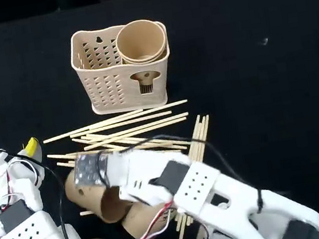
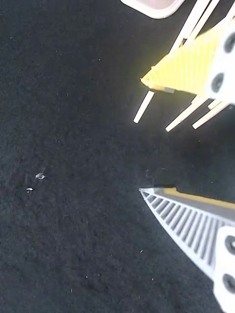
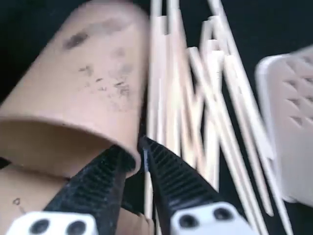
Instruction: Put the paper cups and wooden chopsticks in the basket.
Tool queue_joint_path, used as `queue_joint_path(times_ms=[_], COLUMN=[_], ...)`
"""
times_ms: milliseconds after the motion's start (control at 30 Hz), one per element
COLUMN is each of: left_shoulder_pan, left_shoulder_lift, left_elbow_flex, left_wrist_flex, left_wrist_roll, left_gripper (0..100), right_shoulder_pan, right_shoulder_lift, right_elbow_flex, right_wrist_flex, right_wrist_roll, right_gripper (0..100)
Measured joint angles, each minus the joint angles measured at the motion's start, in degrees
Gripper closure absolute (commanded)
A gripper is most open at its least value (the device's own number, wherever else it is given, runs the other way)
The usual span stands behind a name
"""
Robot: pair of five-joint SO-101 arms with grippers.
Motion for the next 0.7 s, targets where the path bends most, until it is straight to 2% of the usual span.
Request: queue_joint_path(times_ms=[367,533,700], left_shoulder_pan=[0.0,0.0,0.0], left_shoulder_lift=[0.0,0.0,0.0], left_elbow_flex=[0.0,0.0,0.0], left_wrist_flex=[0.0,0.0,0.0], left_wrist_roll=[0.0,0.0,0.0], left_gripper=[69,69,69], right_shoulder_pan=[15.6,25.1,30.2], right_shoulder_lift=[-25.8,-24.3,-11.2], right_elbow_flex=[-20.5,-34.2,-48.8], right_wrist_flex=[23.7,24.9,24.7], right_wrist_roll=[-0.5,-1.0,-5.1], right_gripper=[98.8,98.8,98.8])
